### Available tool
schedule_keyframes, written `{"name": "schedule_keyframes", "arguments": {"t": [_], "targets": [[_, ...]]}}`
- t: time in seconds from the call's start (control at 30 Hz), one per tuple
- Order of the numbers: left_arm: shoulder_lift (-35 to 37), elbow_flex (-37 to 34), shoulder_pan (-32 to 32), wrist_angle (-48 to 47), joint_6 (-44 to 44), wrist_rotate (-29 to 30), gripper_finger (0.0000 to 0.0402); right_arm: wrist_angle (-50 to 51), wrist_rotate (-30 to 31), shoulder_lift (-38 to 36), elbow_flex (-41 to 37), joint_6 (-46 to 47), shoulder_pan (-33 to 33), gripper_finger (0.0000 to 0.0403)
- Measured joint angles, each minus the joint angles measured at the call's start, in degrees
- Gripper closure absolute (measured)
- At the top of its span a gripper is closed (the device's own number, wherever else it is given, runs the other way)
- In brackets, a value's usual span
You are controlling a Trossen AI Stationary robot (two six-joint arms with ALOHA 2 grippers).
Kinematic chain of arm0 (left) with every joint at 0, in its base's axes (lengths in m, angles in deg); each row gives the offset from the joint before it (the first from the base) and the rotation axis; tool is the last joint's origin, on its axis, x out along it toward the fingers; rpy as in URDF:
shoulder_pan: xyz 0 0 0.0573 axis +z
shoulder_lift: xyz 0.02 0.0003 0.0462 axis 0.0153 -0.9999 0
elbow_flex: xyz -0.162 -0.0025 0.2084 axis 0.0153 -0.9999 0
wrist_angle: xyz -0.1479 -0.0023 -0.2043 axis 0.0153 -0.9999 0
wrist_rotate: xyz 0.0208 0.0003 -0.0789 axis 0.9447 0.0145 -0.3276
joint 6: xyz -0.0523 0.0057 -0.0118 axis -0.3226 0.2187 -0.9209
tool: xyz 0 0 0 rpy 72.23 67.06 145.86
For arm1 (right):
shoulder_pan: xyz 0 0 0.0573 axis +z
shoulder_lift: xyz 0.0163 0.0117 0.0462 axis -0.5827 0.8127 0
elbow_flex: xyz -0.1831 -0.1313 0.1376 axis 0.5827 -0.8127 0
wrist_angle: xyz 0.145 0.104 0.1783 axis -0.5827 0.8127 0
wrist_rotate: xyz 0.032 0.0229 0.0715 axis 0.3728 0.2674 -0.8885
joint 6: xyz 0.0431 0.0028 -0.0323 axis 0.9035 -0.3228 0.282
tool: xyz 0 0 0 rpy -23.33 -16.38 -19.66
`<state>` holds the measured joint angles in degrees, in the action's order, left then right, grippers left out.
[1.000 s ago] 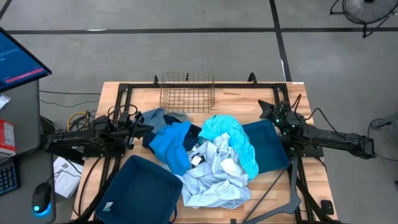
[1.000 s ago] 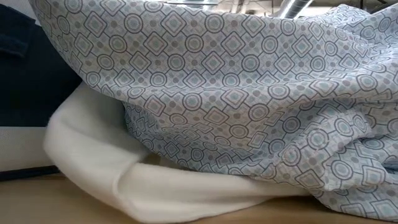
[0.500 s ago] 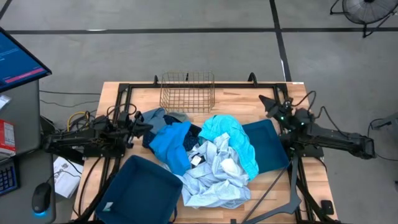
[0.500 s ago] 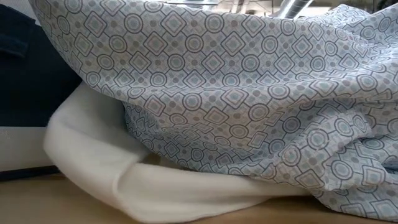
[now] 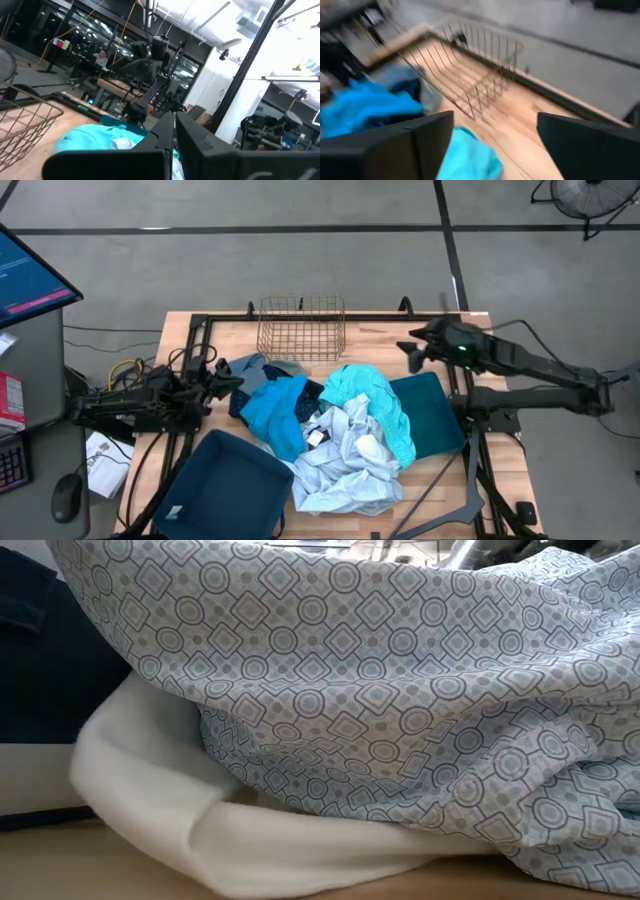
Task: Pick & Place Cloths
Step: Put the light blue short pants into the gold wire basket
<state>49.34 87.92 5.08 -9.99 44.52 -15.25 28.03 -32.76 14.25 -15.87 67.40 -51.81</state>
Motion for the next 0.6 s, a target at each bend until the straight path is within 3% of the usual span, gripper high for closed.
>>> {"name": "schedule_keyframes", "arguments": {"t": [0.13, 0.23, 0.4, 0.6], "targets": [[0.0, 0.0, 0.0, 0.6, -0.1, 0.0, 0.0398, 2.0, -1.8, 11.2, 4.4, 0.0, -0.5, 0.0069], [0.0, 0.0, 0.0, 0.6, -1.9, 0.0, 0.0398, 2.1, -7.3, 19.5, 6.8, -0.1, -1.5, 0.0053], [0.0, 0.0, 0.0, 0.7, -3.0, 0.0, 0.0398, 2.3, -17.1, 32.3, 9.7, -2.7, -2.1, 0.0049], [0.0, 0.0, 0.0, 0.9, -2.9, 0.0, 0.0398, 2.7, -18.0, 42.4, 11.6, -6.3, -2.1, 0.0054]]}}
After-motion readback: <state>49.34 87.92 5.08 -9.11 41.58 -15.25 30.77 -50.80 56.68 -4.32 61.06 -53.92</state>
